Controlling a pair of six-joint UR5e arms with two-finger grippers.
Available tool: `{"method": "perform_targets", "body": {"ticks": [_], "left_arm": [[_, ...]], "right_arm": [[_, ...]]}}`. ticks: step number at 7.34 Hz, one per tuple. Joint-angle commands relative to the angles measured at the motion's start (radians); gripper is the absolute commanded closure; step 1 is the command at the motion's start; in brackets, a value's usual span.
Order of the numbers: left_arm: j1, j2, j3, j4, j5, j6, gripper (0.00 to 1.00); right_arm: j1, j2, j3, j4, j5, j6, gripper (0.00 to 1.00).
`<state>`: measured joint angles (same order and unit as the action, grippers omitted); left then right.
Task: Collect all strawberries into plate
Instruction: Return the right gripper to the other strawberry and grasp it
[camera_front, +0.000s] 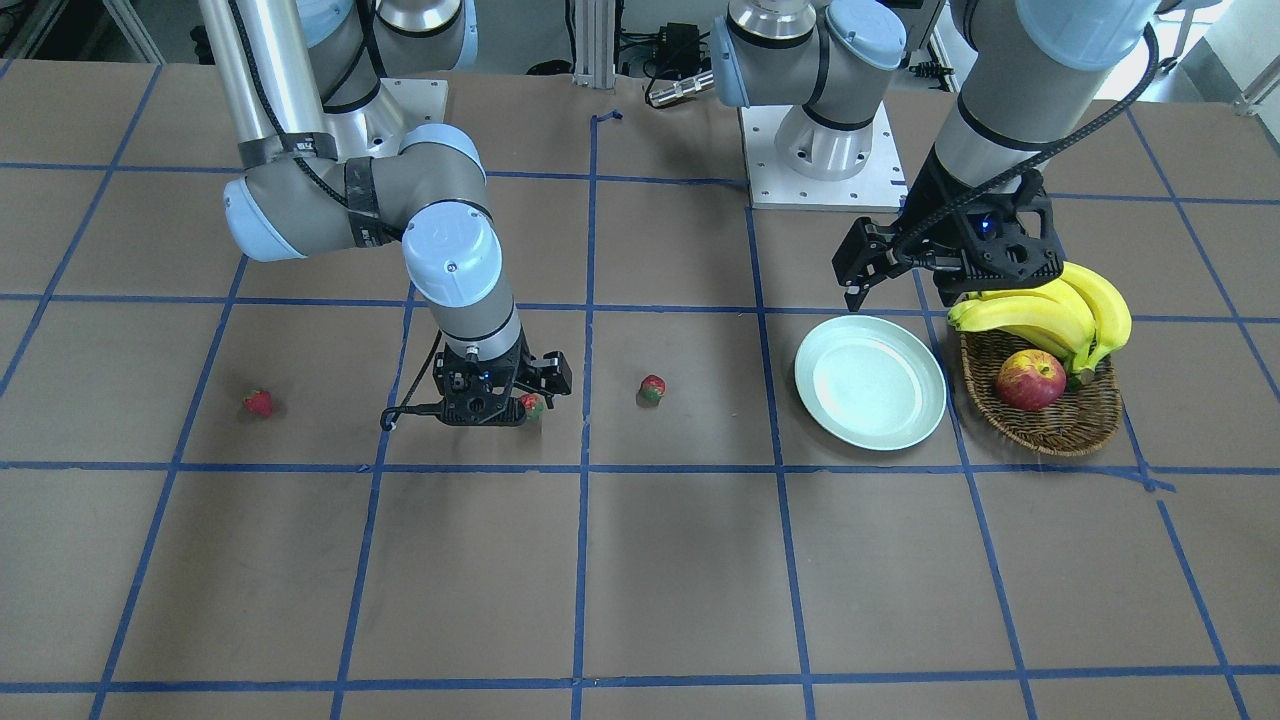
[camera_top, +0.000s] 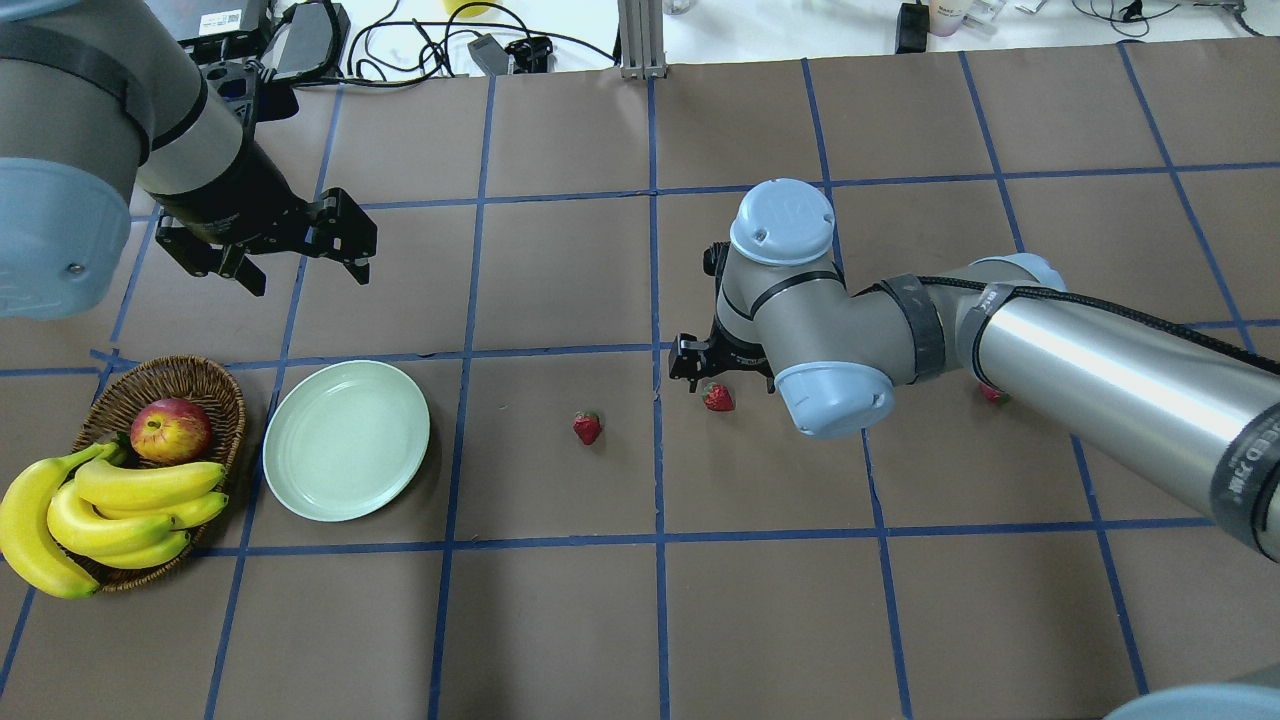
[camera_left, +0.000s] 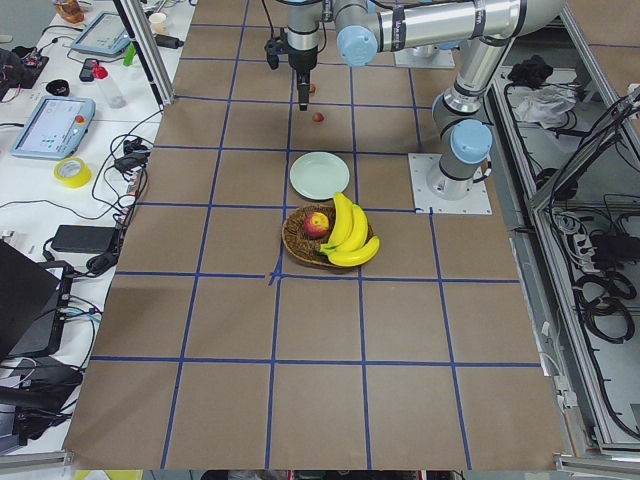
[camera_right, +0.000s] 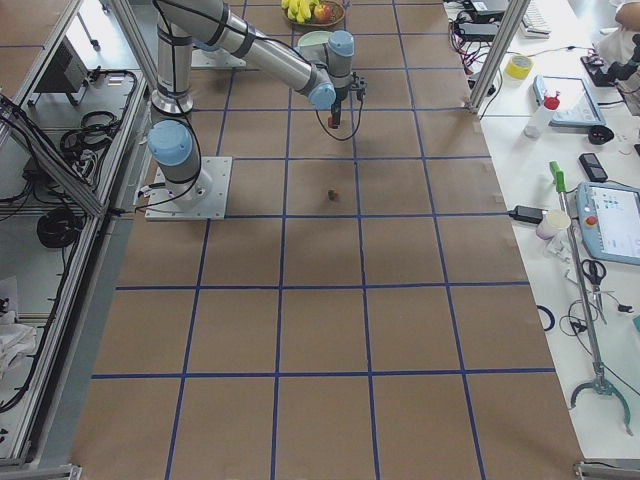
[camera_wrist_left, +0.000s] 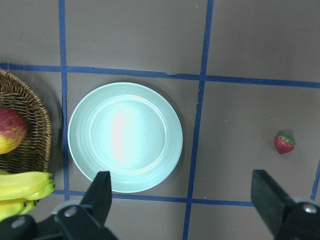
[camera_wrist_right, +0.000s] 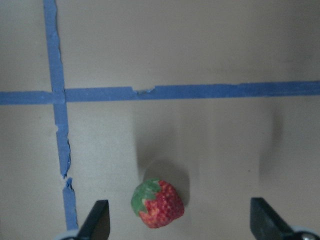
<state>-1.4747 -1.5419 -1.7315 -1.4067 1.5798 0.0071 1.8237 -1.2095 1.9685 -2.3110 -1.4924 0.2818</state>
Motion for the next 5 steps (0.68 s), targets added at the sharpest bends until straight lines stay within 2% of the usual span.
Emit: {"method": "perform_targets", "body": {"ticks": [1,2,3,4,5], "left_arm": [[-0.006,0.025,0.009,-0.008,-0.004,-0.001,0.0],[-0.01,0.019,0.004,-0.014,-0.001,-0.001,0.0],[-0.028,0.022,0.01,-0.014,0.005,-0.001,0.0],[-0.047,0.034,0.01,-0.027,0.005,-0.001,0.0],[-0.074,0.042,0.013,-0.041,-0.003,-0.001,0.0]], "right_arm": [[0.0,0.014,0.033,-0.011,0.003,0.008,0.17],[0.002,0.015,0.027,-0.028,0.003,0.008,0.45],[0.002,0.015,0.027,-0.028,0.003,0.008,0.69],[0.002,0.015,0.027,-0.028,0.021,0.005,0.78],[0.002,0.015,0.021,-0.031,0.023,0.0,0.83]]}}
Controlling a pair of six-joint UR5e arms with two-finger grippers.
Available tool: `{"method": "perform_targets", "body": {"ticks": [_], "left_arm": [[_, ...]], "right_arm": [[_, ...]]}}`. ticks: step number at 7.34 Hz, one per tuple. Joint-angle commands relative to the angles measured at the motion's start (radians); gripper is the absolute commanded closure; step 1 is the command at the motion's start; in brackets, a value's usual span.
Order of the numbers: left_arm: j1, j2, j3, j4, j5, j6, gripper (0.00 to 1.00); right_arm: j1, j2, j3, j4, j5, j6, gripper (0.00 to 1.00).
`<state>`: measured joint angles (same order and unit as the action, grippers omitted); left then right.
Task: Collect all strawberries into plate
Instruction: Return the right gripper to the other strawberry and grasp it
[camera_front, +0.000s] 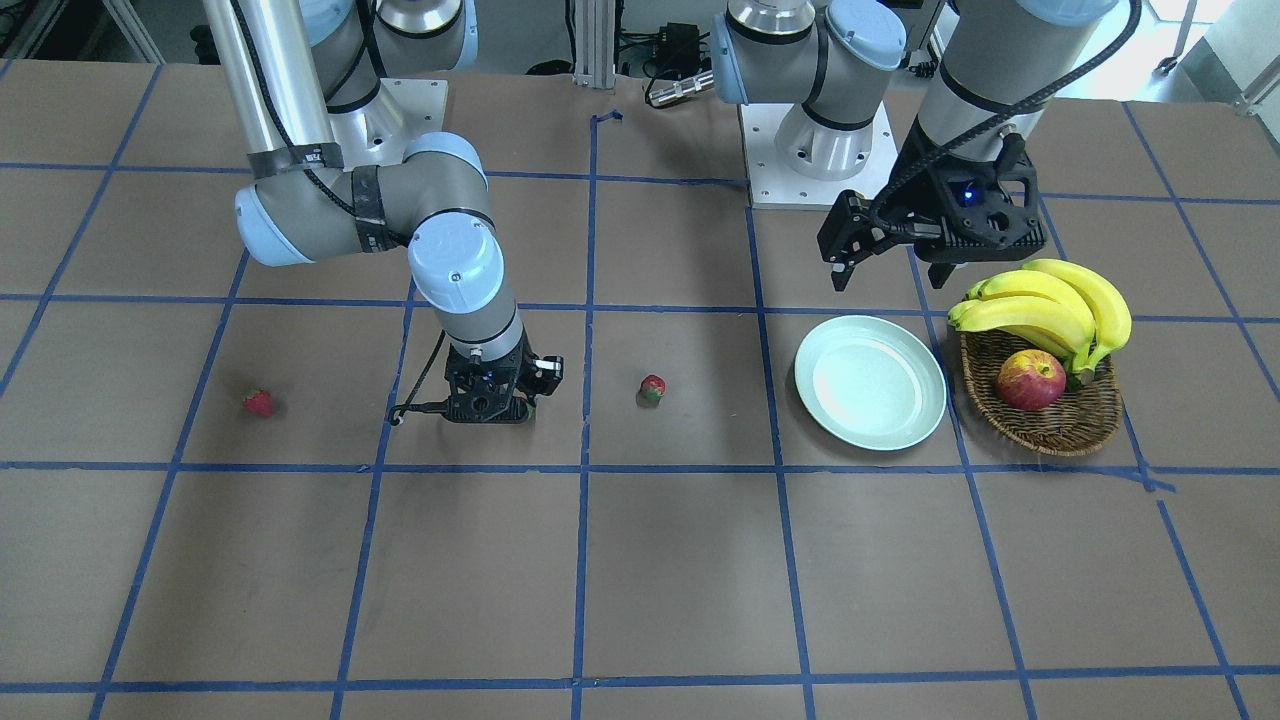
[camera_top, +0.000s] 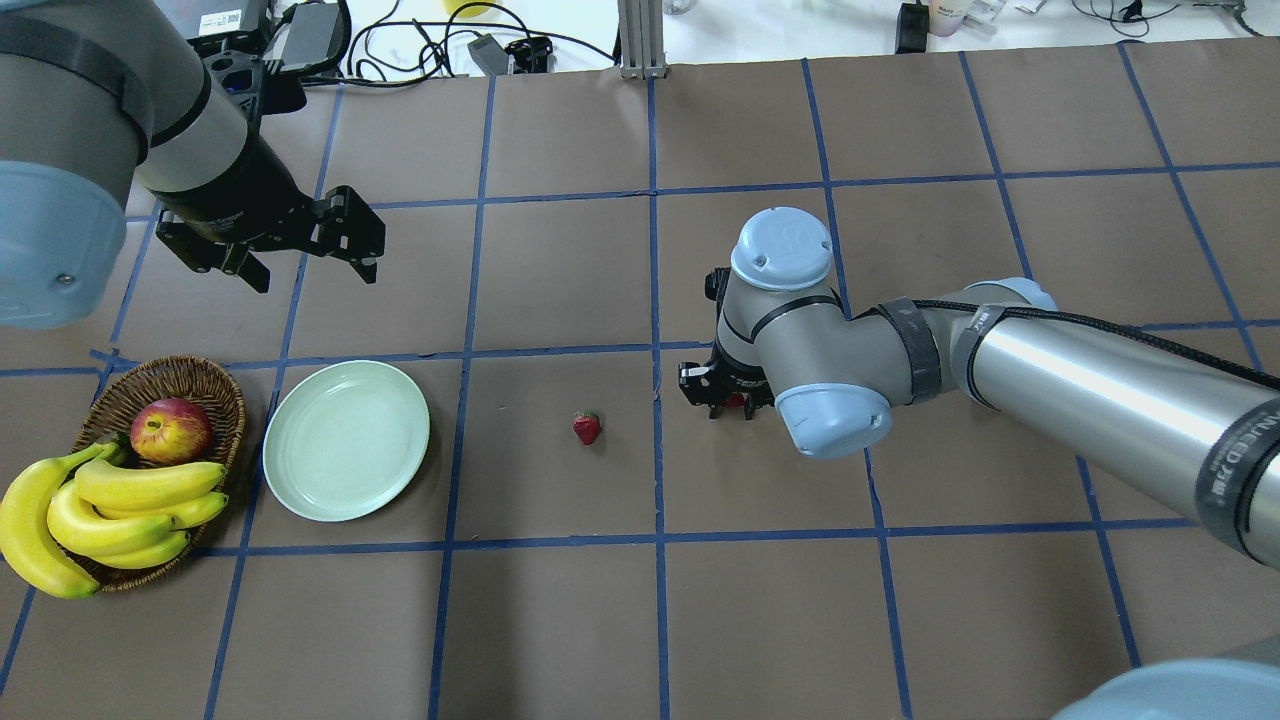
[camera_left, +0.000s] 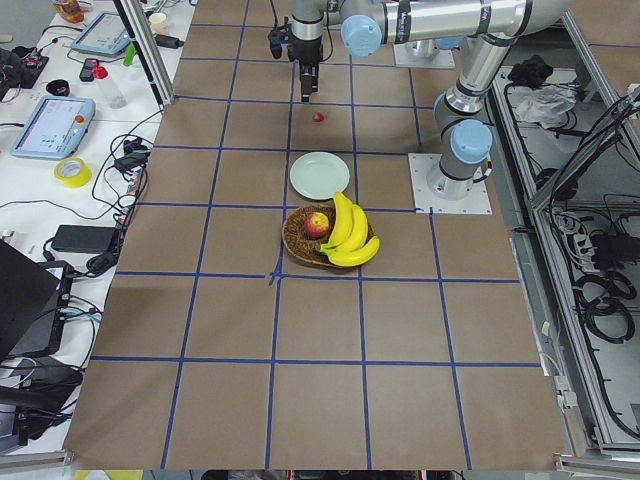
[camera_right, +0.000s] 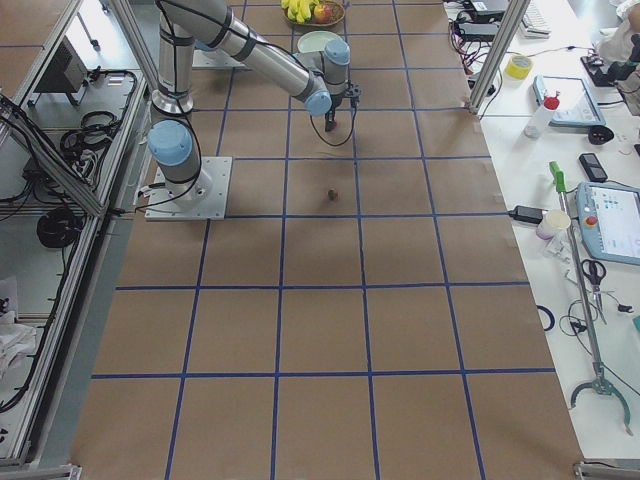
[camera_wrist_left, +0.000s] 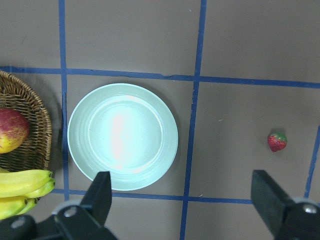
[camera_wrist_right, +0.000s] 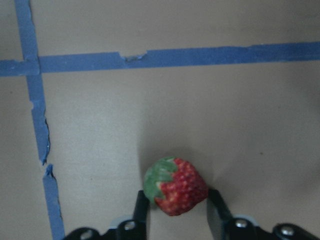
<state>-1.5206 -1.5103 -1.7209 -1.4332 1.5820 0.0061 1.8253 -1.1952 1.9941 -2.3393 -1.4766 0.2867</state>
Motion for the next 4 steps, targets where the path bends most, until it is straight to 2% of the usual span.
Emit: {"method": "perform_targets", "body": {"ticks": [1,2,4], "left_arm": [[-0.065,0.012,-0.009,-0.019,0.007,0.0,0.0],[-0.082,0.012,-0.012,-0.05,0.013,0.0,0.0],[-0.063,-0.007,-0.017,-0.059,0.007,0.017,0.0]], "right_arm": [[0.0,0.0,-0.009,-0.003,0.006,-0.009,0.95],[-0.001,-0.007,-0.021,-0.003,0.006,-0.009,1.0],[-0.001,-0.009,-0.032,-0.003,0.006,-0.008,1.0]]}}
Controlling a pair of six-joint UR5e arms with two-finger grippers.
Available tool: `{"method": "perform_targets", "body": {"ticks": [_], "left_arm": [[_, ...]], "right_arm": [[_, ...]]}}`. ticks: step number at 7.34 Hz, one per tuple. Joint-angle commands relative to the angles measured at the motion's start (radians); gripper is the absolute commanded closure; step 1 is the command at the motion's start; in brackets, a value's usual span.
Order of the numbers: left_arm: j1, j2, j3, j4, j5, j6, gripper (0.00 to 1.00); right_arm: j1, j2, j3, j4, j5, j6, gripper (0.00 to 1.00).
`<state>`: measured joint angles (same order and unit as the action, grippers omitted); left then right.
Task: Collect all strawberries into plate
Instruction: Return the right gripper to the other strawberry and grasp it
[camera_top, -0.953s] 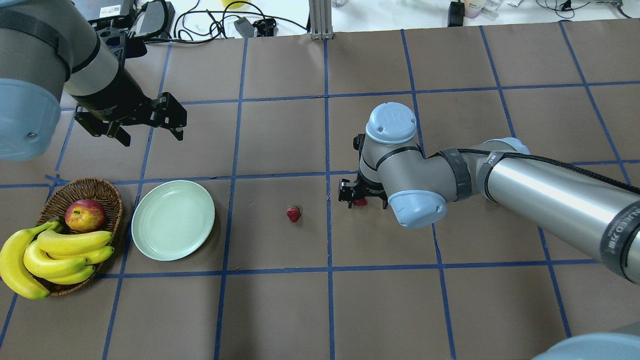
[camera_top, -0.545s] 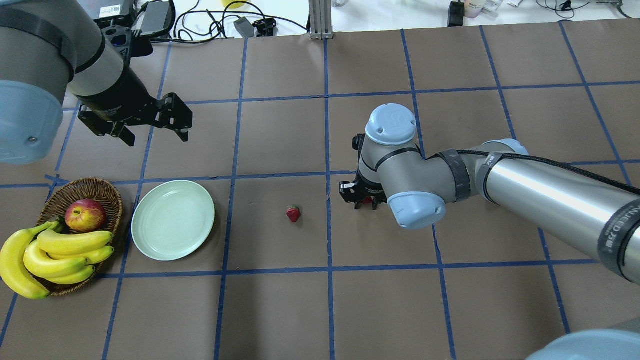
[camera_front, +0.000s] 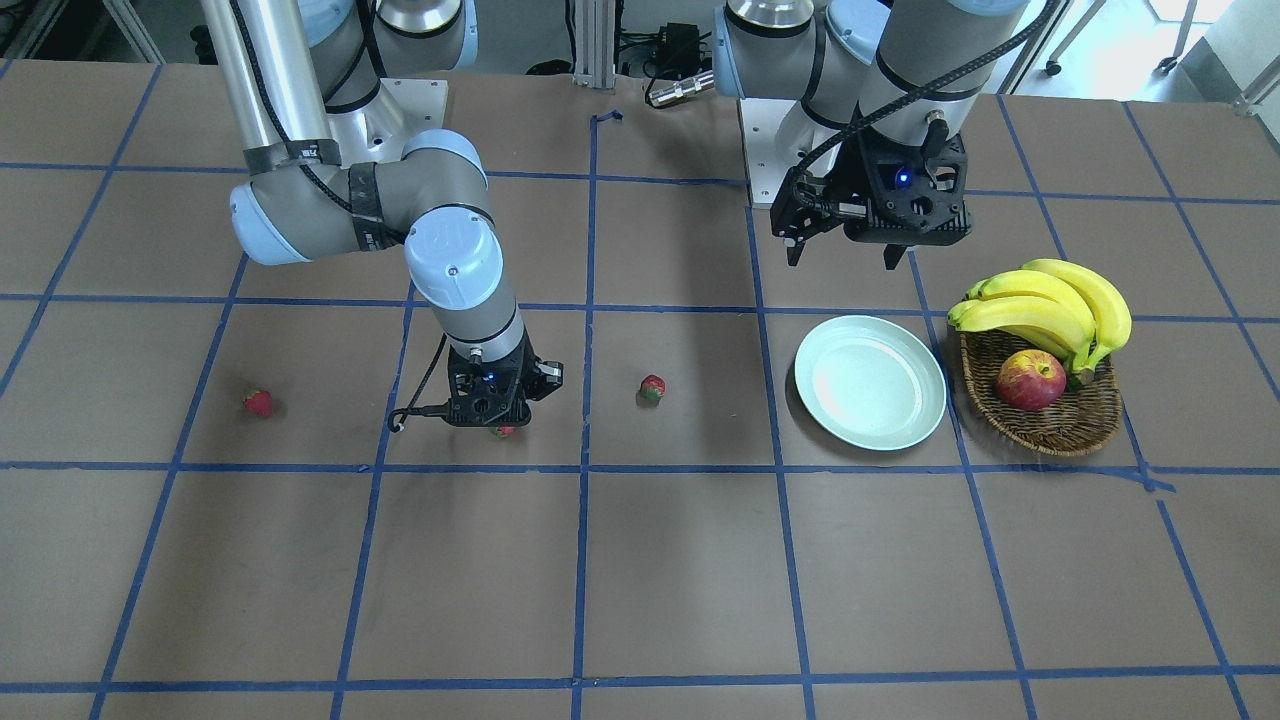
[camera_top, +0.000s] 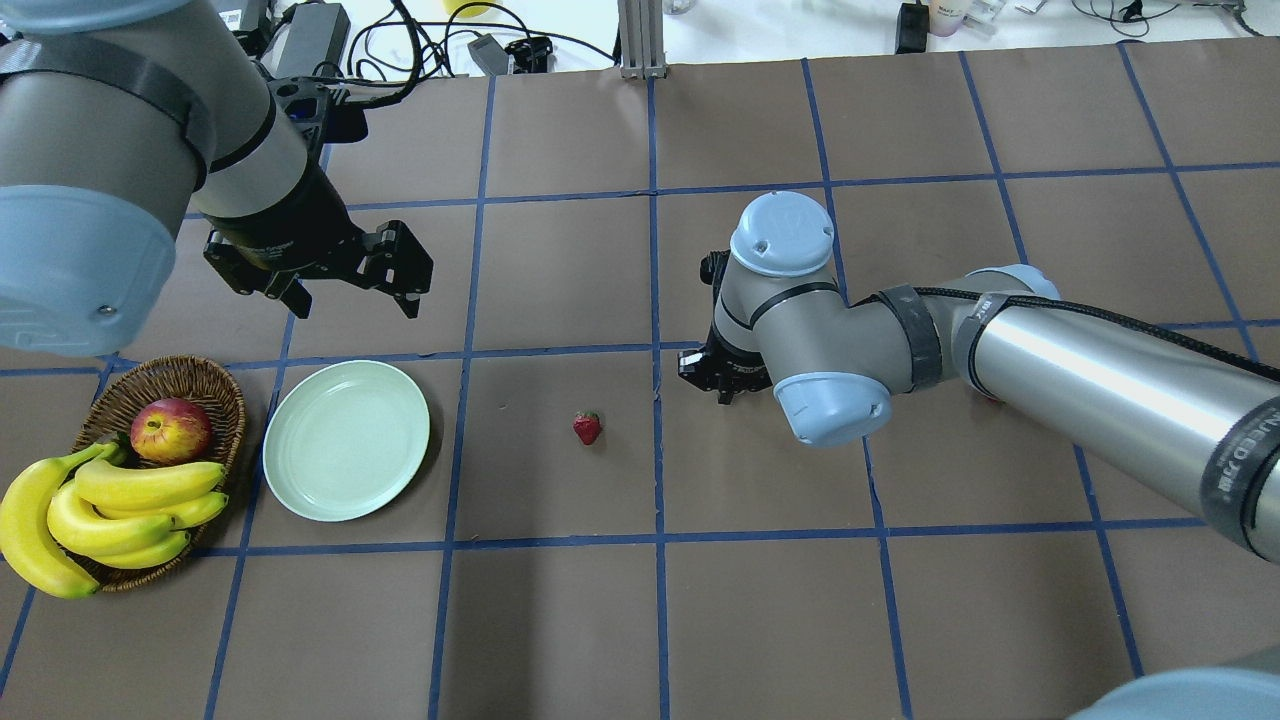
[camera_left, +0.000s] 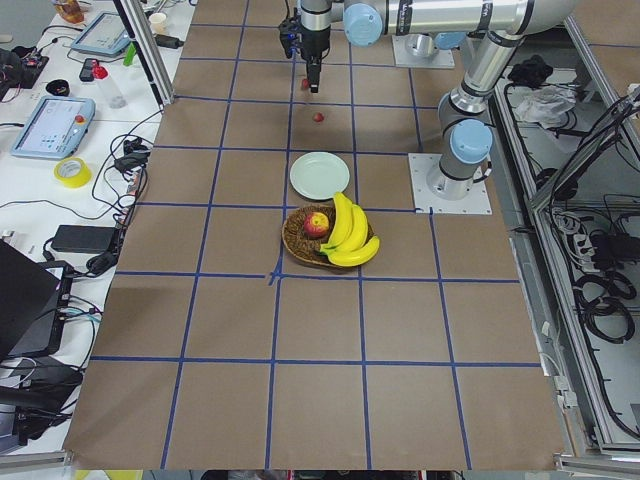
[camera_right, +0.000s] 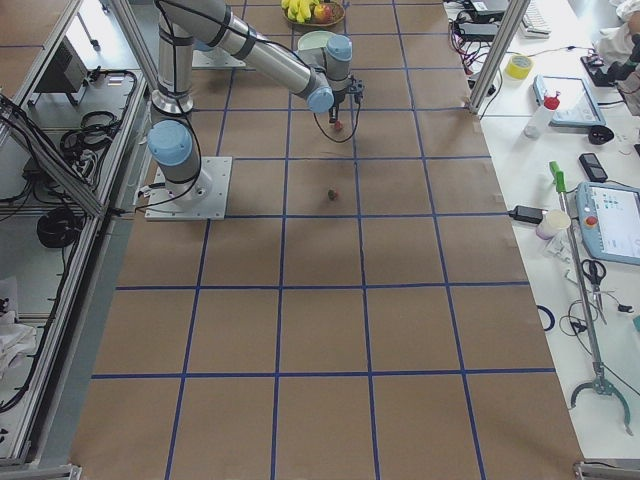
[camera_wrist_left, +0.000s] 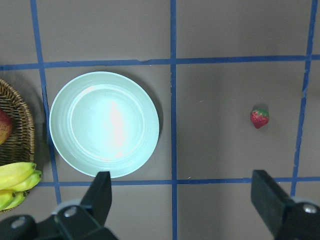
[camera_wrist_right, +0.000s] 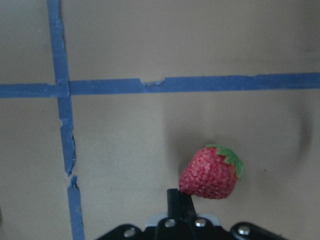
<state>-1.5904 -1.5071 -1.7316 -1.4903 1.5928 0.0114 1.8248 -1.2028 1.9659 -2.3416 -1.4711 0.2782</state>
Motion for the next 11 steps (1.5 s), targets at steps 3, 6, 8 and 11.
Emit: {"method": "perform_targets", "body": {"ticks": [3,6,8,11], "left_arm": [[0.013,0.01,0.009,0.045,-0.001,0.012,0.0],[0.017,0.012,0.04,0.05,0.009,0.012,0.0],[0.017,0.025,0.04,0.004,0.018,0.01,0.0],[0.02,0.021,0.029,-0.083,0.042,-0.004,0.0]], "right_arm": [[0.001,0.0,-0.005,0.001,-0.015,0.012,0.45],[0.001,0.003,-0.004,0.001,-0.056,0.01,0.27],[-0.001,0.012,-0.025,-0.017,-0.119,0.013,0.29],[-0.001,0.038,-0.004,-0.105,-0.124,0.085,0.38]]}}
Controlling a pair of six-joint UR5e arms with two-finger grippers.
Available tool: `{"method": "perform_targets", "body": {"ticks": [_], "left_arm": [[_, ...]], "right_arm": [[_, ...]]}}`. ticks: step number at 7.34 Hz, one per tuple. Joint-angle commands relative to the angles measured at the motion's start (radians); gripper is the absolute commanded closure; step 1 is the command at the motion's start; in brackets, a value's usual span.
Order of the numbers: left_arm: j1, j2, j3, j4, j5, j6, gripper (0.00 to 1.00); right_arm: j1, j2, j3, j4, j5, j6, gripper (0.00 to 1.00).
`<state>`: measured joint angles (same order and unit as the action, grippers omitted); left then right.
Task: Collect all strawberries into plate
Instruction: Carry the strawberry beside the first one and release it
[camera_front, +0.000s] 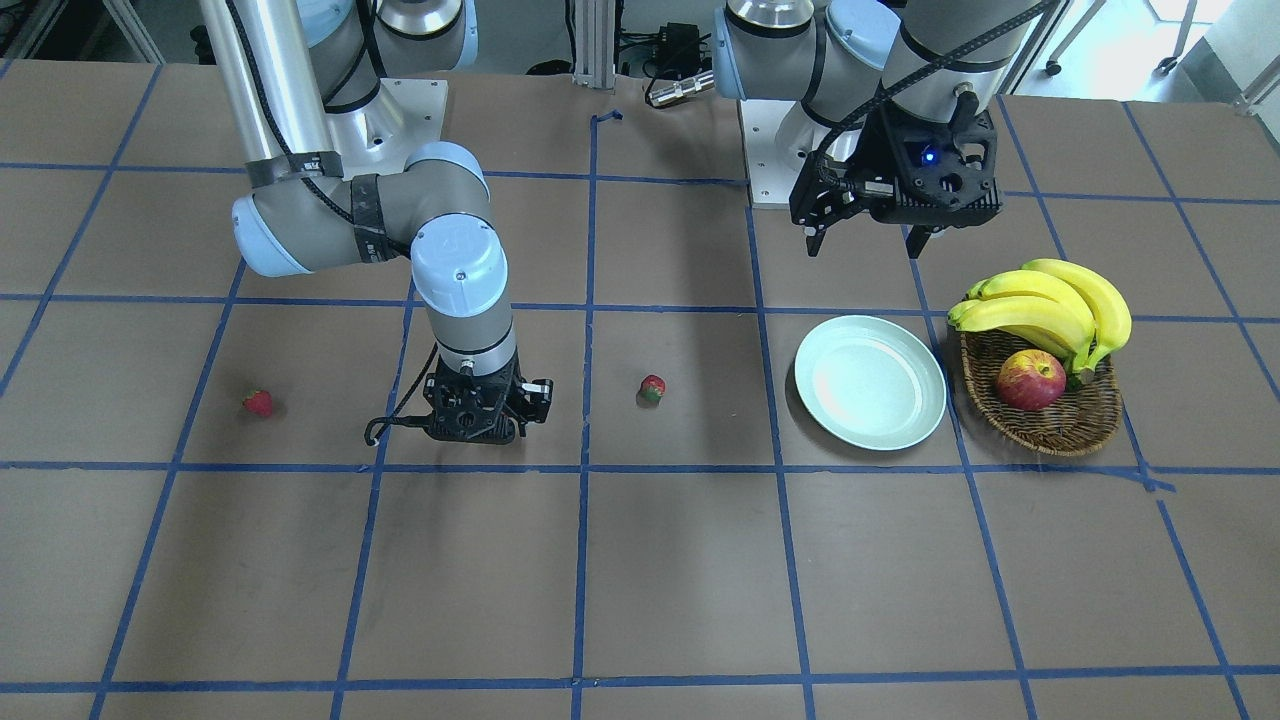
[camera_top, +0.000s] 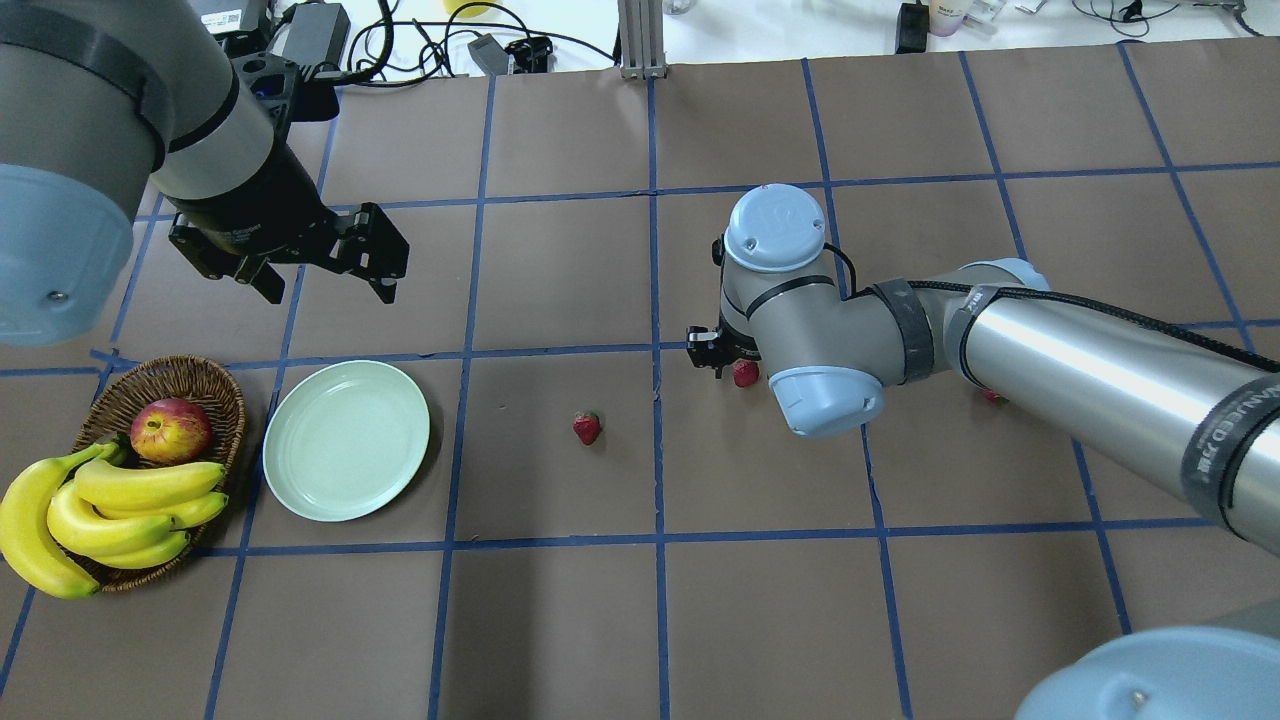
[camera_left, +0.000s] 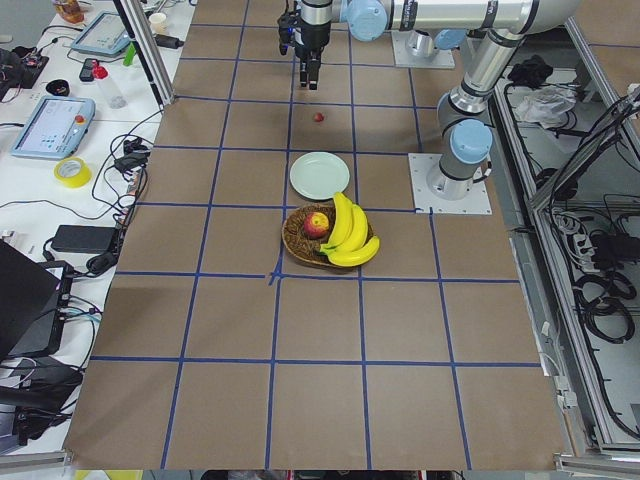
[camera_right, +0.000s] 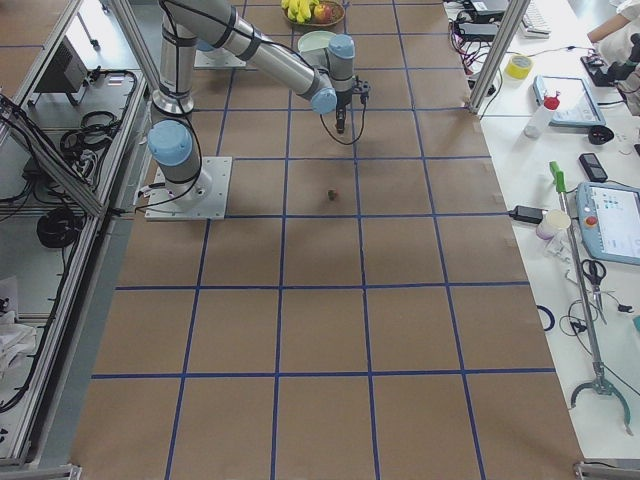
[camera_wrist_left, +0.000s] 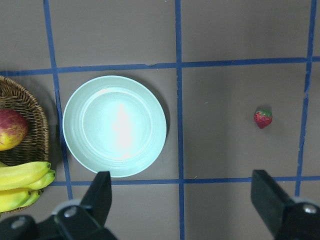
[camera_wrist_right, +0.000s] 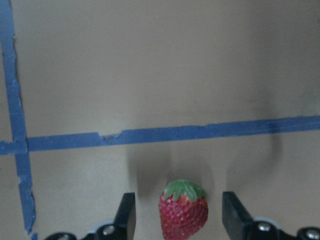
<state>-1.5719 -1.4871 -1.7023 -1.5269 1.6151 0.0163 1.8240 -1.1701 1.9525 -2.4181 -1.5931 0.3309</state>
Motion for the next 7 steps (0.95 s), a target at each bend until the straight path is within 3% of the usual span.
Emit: {"method": "perform_targets", "body": {"ticks": [1,3,5,7], "left_arm": [[0.001,-0.01,-0.003,-0.038,0.054,-0.004,0.0],[0.001,-0.006,0.007,-0.036,0.058,0.007,0.0],[-0.004,0.004,0.009,-0.053,0.063,-0.009,0.0],[-0.005,0.008,0.007,-0.075,0.064,-0.009,0.0]], "right_arm": [[0.0,0.012,0.009,-0.029,-0.001,0.033,0.45],[0.0,0.006,0.032,-0.019,0.009,0.059,0.99],[0.008,-0.023,0.005,0.044,0.015,0.085,1.0],[0.107,-0.042,-0.11,0.132,0.051,0.201,1.0]]}}
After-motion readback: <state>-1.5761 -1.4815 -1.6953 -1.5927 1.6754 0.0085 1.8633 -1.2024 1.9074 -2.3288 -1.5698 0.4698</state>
